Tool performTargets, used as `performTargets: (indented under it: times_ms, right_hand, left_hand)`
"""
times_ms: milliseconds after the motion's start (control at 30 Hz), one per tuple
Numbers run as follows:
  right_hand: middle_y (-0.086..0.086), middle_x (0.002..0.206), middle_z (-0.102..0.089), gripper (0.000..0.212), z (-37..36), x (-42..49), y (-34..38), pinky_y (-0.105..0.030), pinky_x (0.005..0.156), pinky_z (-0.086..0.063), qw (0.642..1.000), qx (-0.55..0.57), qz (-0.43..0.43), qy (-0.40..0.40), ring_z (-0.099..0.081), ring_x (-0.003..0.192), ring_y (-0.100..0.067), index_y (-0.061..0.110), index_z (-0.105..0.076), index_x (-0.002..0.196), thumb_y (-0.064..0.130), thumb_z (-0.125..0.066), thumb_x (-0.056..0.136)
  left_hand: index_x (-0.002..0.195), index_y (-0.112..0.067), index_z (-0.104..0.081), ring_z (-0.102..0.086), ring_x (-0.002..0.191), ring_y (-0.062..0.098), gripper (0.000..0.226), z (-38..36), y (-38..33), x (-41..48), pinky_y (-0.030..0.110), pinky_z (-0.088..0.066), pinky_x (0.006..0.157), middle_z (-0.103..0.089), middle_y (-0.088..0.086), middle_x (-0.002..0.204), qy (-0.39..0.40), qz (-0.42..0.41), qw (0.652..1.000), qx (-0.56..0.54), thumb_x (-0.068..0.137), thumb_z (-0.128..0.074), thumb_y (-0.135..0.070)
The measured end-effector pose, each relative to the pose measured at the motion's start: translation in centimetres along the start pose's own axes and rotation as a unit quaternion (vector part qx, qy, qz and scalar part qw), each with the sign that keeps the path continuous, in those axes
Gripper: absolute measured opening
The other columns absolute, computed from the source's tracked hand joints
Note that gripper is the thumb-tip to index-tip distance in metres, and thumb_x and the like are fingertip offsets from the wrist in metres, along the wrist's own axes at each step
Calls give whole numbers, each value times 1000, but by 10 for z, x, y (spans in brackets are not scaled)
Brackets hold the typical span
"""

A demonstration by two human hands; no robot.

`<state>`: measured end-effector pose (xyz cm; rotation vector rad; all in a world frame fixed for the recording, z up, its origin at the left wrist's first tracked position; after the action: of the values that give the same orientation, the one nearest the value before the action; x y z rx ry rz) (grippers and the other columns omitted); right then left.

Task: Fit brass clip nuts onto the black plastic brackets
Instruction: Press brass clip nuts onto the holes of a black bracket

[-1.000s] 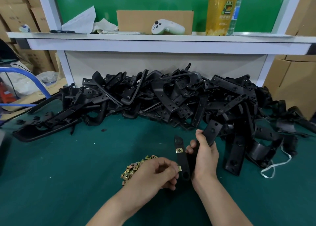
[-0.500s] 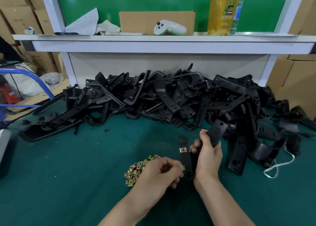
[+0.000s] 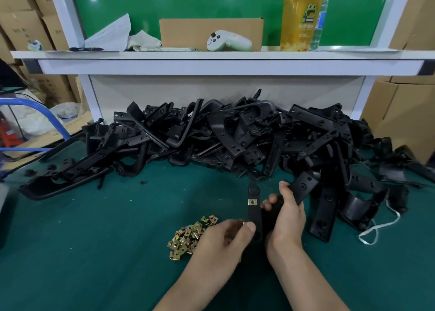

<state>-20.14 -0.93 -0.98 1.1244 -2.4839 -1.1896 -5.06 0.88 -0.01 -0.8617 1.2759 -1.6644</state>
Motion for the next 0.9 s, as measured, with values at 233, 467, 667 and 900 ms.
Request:
performTargets:
  times_ms: [233,467,667,900]
  right_hand:
    - [2,57,-50,7,3,3,2,-25,47,-46,1000,-2,-3,-12,-45,46,-14,20,-60,92,24,-65,93]
    - [3,56,-50,7,1,1,0,-23,43,-46,1000,10,2,1,-45,45,-13,23,-61,89,22,-65,94]
    - [3,57,-49,4,0,0,0,-24,44,-47,1000,4,4,6,-44,45,-12,23,-63,91,22,-65,94]
    - [1,59,-49,10,-1,-2,-1,-26,46,-48,1000,0,9,21,-45,47,-14,26,-65,86,21,-64,95]
  left_hand:
    - [73,-25,-51,-60,66,9,48,-21,-5,-2,26,-48,59,-62,-7,67,-85,-47,972,216,85,-49,-71]
    - [72,-27,-35,-57,66,16,42,-24,-6,-4,30,-47,63,-57,-3,70,-123,-58,949,286,95,-44,-61]
    - [70,-27,-28,-47,62,17,43,-26,-6,-4,30,-41,62,-49,-4,68,-120,-62,941,309,98,-41,-57]
    - [70,-27,-29,-46,61,17,41,-26,-5,-3,27,-36,58,-47,-5,68,-123,-70,935,325,99,-39,-54]
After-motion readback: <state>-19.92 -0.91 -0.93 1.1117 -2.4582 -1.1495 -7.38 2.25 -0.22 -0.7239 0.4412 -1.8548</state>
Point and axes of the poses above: each hand's wrist, its own x-axis towards the middle knuckle, its own z-axis out of the back of the hand, y = z × x, the point moved 5 cm from there along x, towards the middle knuckle
